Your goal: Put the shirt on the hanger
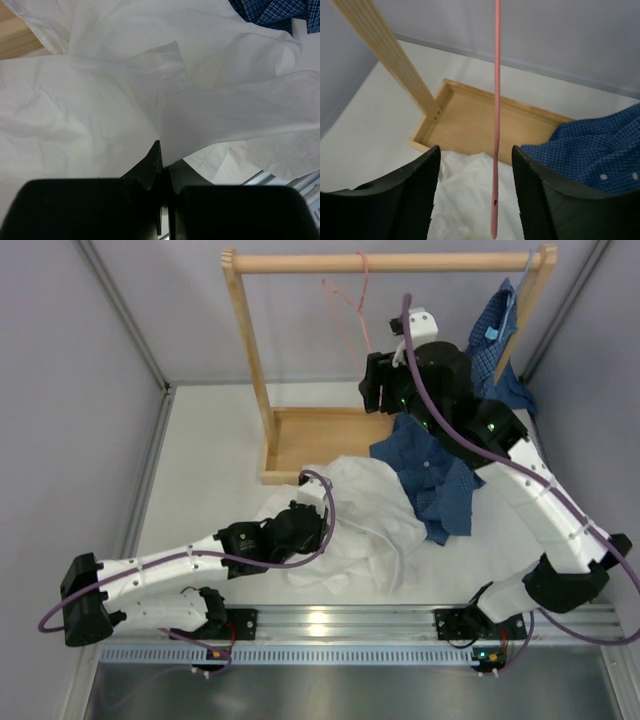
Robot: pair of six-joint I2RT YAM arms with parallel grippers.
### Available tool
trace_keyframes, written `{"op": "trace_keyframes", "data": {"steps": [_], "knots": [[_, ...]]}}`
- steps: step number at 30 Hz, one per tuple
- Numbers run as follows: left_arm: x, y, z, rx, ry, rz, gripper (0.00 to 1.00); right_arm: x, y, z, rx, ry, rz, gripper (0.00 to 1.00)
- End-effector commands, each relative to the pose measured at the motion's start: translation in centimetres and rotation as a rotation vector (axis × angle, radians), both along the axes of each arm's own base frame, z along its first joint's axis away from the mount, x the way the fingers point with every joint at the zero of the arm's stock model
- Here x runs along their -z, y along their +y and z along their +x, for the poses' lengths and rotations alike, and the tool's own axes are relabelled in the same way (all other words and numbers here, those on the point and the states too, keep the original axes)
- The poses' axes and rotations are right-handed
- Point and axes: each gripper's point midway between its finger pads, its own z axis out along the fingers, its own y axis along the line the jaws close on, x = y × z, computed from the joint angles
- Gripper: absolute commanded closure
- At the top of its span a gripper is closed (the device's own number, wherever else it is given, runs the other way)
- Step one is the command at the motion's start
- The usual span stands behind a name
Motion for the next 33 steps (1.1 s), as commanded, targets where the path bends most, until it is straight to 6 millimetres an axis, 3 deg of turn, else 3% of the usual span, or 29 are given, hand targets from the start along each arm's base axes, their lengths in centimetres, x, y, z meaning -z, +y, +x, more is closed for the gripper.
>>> {"op": "trace_keyframes", "data": {"steps": [1, 2, 6, 10, 16, 25, 30, 33], "knots": [[-0.6, -0.9, -0.2, 0.013, 0.006, -0.065, 1.0, 0.2, -1.9, 1.8, 0.046, 0.015, -0.127, 0.46], [-0.5, -0.8, -0.2, 0.013, 0.006, -0.063, 1.0, 0.3, -1.9, 2.1, 0.042, 0.017, -0.135, 0.48], [-0.8, -0.8, -0.4, 0.021, 0.006, -0.074, 1.0, 1.5, -1.5, 2.6, 0.009, 0.051, -0.165, 0.74], [-1.0, -0.8, -0.5, 0.026, 0.007, -0.083, 1.0, 2.3, -1.7, 3.1, -0.003, 0.064, -0.188, 0.76], [-1.1, -0.9, -0.7, 0.035, 0.012, -0.087, 1.0, 3.7, -1.0, 4.5, -0.027, 0.082, -0.221, 0.9], [-0.7, -0.8, -0.7, 0.025, 0.02, -0.09, 1.0, 2.5, -0.9, 5.0, -0.022, 0.046, -0.193, 0.92], [-1.5, -1.0, -0.8, 0.023, 0.025, -0.121, 1.0, 1.9, -1.0, 5.2, -0.011, 0.016, -0.16, 0.86], [-2.1, -1.2, -0.9, 0.028, 0.022, -0.139, 1.0, 2.0, -0.9, 5.3, -0.019, 0.007, -0.142, 0.92]]}}
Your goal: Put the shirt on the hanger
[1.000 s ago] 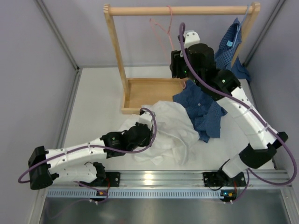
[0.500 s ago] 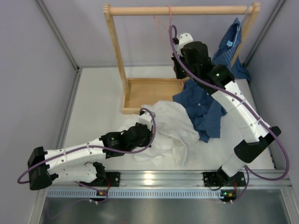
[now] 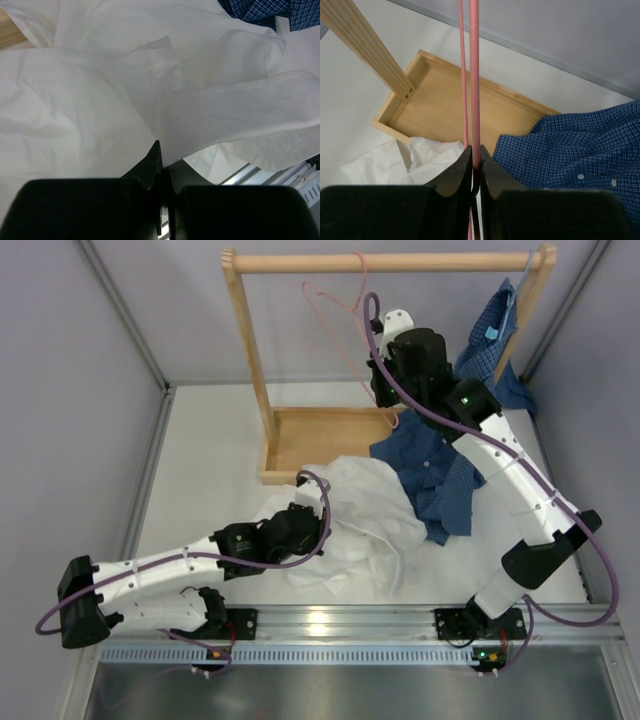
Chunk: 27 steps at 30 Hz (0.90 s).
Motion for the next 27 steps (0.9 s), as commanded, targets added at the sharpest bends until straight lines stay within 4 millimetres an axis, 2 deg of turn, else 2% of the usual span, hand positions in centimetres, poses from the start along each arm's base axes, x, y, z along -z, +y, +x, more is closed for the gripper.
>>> {"op": "trace_keyframes", "data": {"steps": [1, 4, 9, 10, 16, 21, 25, 26, 27], "knots": [[-2.3, -0.9, 0.1, 0.0, -0.021, -0.098, 1.0, -3.0, -0.8, 0.0, 0.004, -0.087, 0.078, 0.98], [-2.8, -1.0, 0.1, -0.004, -0.022, -0.114, 1.0, -3.3, -0.7, 0.0, 0.003, -0.099, 0.102, 1.0], [-3.3, -1.0, 0.2, -0.021, -0.011, -0.137, 1.0, -6.7, -1.2, -0.7, 0.012, -0.171, 0.185, 1.0], [-3.8, -1.0, 0.3, -0.03, -0.011, -0.134, 1.0, -7.0, -1.4, -0.7, 0.017, -0.175, 0.198, 1.0], [-3.7, -0.9, 0.8, -0.078, 0.009, -0.102, 1.0, -9.8, -2.0, -1.2, 0.012, -0.221, 0.247, 1.0], [-2.9, -0.3, 2.0, -0.144, 0.029, -0.073, 1.0, -10.9, -2.4, -1.3, -0.004, -0.237, 0.279, 1.0], [-2.6, 0.1, 2.8, -0.188, 0.045, -0.086, 1.0, -11.7, -2.2, -2.4, -0.06, -0.242, 0.303, 1.0], [-2.7, 0.2, 3.0, -0.196, 0.046, -0.09, 1.0, -11.8, -2.3, -2.8, -0.069, -0.244, 0.304, 1.0], [-2.7, 0.6, 3.5, -0.214, 0.047, -0.093, 1.0, -10.9, -2.3, -3.0, -0.077, -0.228, 0.292, 1.0]]}}
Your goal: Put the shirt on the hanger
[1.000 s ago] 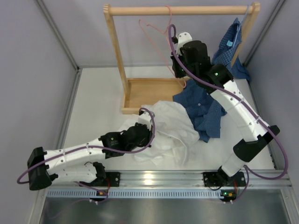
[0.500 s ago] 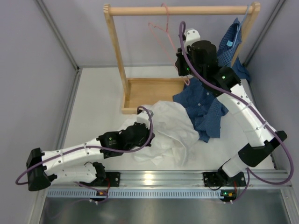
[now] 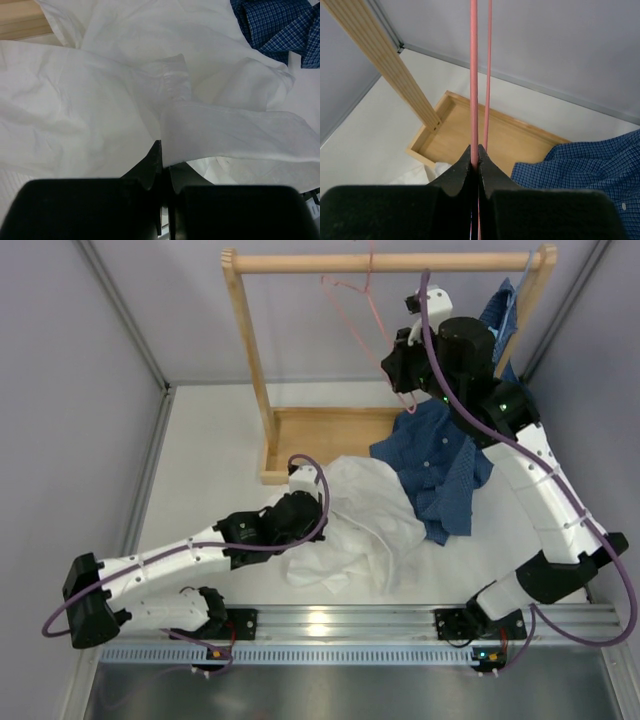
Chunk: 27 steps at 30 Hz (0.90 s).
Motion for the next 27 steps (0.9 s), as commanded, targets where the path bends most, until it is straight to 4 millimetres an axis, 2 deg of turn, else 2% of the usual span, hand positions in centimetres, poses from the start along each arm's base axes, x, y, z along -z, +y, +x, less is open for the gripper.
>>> {"op": "trace_keyframes", "data": {"steps": [1, 2, 3, 4, 5, 6, 7, 8, 9, 10, 11, 12, 13, 14, 15, 16, 17, 18, 20, 22, 23, 27], "knots": [[-1.9, 0.0, 1.4, -0.055, -0.007, -0.064, 1.0, -5.5, -1.3, -3.3, -0.056, -0.132, 0.104, 1.0], [-1.9, 0.1, 1.6, -0.059, -0.004, -0.065, 1.0, -5.5, -1.6, -3.8, -0.063, -0.133, 0.105, 1.0], [-1.9, 0.4, 2.1, -0.071, -0.002, -0.065, 1.0, -4.3, -1.6, -4.1, -0.075, -0.114, 0.087, 1.0], [-2.1, 0.3, 2.2, -0.068, 0.003, -0.07, 1.0, -4.9, -2.2, -5.5, -0.09, -0.132, 0.097, 1.0], [-2.0, 0.3, 2.5, -0.071, 0.006, -0.07, 1.0, -4.6, -2.1, -6.4, -0.122, -0.126, 0.098, 1.0], [-2.2, 0.5, 3.0, -0.082, 0.002, -0.068, 1.0, -2.7, -2.1, -6.8, -0.138, -0.087, 0.074, 1.0], [-2.4, 0.5, 3.2, -0.083, 0.005, -0.073, 1.0, -3.2, -2.7, -8.5, -0.165, -0.101, 0.086, 1.0], [-2.3, 0.8, 3.9, -0.1, 0.01, -0.07, 1.0, -1.2, -2.7, -9.0, -0.179, -0.062, 0.067, 1.0], [-2.4, 0.8, 4.2, -0.103, 0.014, -0.072, 1.0, -1.1, -3.7, -10.9, -0.192, -0.064, 0.072, 1.0], [-3.0, 0.4, 4.6, -0.092, 0.017, -0.086, 1.0, -0.2, -3.9, -12.0, -0.214, -0.047, 0.068, 1.0], [-2.6, 0.5, 5.4, -0.107, 0.028, -0.074, 1.0, 2.3, -4.1, -12.6, -0.226, 0.003, 0.042, 1.0], [-2.8, 0.4, 5.8, -0.101, 0.024, -0.065, 1.0, 2.9, -5.1, -14.9, -0.253, 0.01, 0.041, 1.0], [-3.6, 0.1, 6.2, -0.096, 0.017, -0.071, 1.0, 5.5, -5.3, -15.7, -0.266, 0.066, 0.017, 1.0], [-3.8, 0.0, 6.7, -0.096, 0.024, -0.069, 1.0, 6.6, -5.7, -16.9, -0.278, 0.096, 0.013, 1.0], [-3.2, -0.2, 7.2, -0.095, 0.037, -0.048, 1.0, 7.5, -6.6, -19.4, -0.31, 0.116, 0.021, 1.0], [-3.2, -0.3, 7.5, -0.096, 0.046, -0.046, 1.0, 8.4, -7.0, -20.6, -0.326, 0.138, 0.027, 1.0], [-3.6, -0.2, 8.3, -0.102, 0.057, -0.059, 1.0, 10.8, -7.0, -21.6, -0.334, 0.2, 0.038, 1.0], [-2.9, -0.3, 8.8, -0.107, 0.078, -0.052, 1.0, 10.7, -7.5, -23.8, -0.379, 0.176, 0.08, 1.0], [-2.6, -0.1, 9.8, -0.122, 0.099, -0.057, 1.0, 12.8, -7.9, -25.2, -0.378, 0.239, 0.11, 1.0], [-1.8, -0.2, 10.4, -0.133, 0.127, -0.057, 1.0, 13.7, -8.6, -26.5, -0.375, 0.263, 0.113, 1.0], [-1.7, -0.4, 10.7, -0.139, 0.131, -0.062, 1.0, 14.8, -9.2, -27.0, -0.355, 0.308, 0.1, 1.0], [-0.7, -1.1, 11.7, -0.171, 0.163, -0.09, 1.0, 16.2, -10.2, -28.8, -0.342, 0.347, 0.115, 1.0]]}}
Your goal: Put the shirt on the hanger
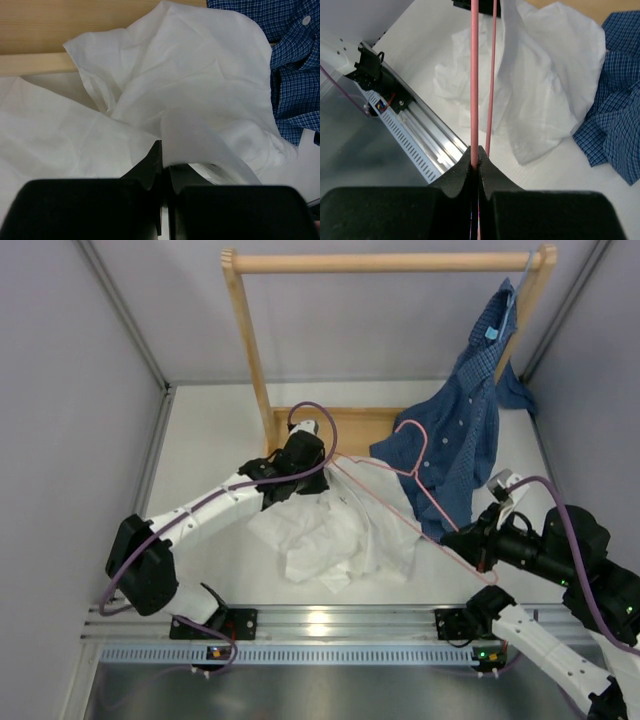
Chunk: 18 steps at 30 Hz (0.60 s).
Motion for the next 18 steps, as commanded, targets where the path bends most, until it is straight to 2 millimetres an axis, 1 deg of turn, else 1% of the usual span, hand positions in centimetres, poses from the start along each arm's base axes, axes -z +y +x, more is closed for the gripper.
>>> {"op": "trace_keyframes", "data": {"steps": [1, 2, 4, 5, 7, 10, 12, 13, 14, 16, 17, 18], "knots": [[-1.5, -1.6, 1.3, -0.012, -0.01, -0.083, 1.0, 2.1, -0.6, -1.9, 0.002, 0.112, 0.0, 1.0], [-1.1, -1.8, 1.6, -0.015, 0.001, -0.082, 1.0, 2.8, -0.6, -2.2, 0.003, 0.134, -0.005, 1.0], [-1.2, -2.3, 1.8, -0.009, 0.006, -0.09, 1.0, 3.1, -0.8, -2.4, 0.007, 0.142, -0.004, 1.0], [-0.8, -2.5, 2.0, -0.007, 0.013, -0.089, 1.0, 3.4, -0.9, -2.4, 0.013, 0.146, -0.009, 1.0], [-1.0, -2.8, 2.1, -0.009, 0.013, -0.098, 1.0, 3.7, -1.1, -2.1, 0.032, 0.152, -0.021, 1.0], [-1.5, -3.0, 2.2, -0.014, 0.01, -0.12, 1.0, 5.3, -0.6, -1.5, 0.036, 0.194, -0.038, 1.0], [-1.5, -3.4, 1.8, 0.004, 0.025, -0.14, 1.0, 5.8, -0.5, -0.8, 0.057, 0.213, -0.058, 1.0], [-1.4, -3.5, 1.5, 0.013, 0.035, -0.148, 1.0, 5.8, -0.8, 0.1, 0.096, 0.202, -0.069, 1.0], [-1.1, -3.8, 0.9, 0.033, 0.053, -0.162, 1.0, 5.6, -0.8, 0.5, 0.107, 0.195, -0.073, 1.0], [-1.3, -3.9, 0.2, 0.041, 0.062, -0.194, 1.0, 5.5, -0.6, 1.5, 0.127, 0.193, -0.082, 1.0], [-1.6, -4.1, 0.1, 0.053, 0.053, -0.217, 1.0, 4.8, -0.2, 2.0, 0.121, 0.168, -0.07, 1.0], [-1.9, -4.4, -0.9, 0.083, 0.07, -0.245, 1.0, 4.7, 0.2, 2.6, 0.119, 0.174, -0.074, 1.0]]}}
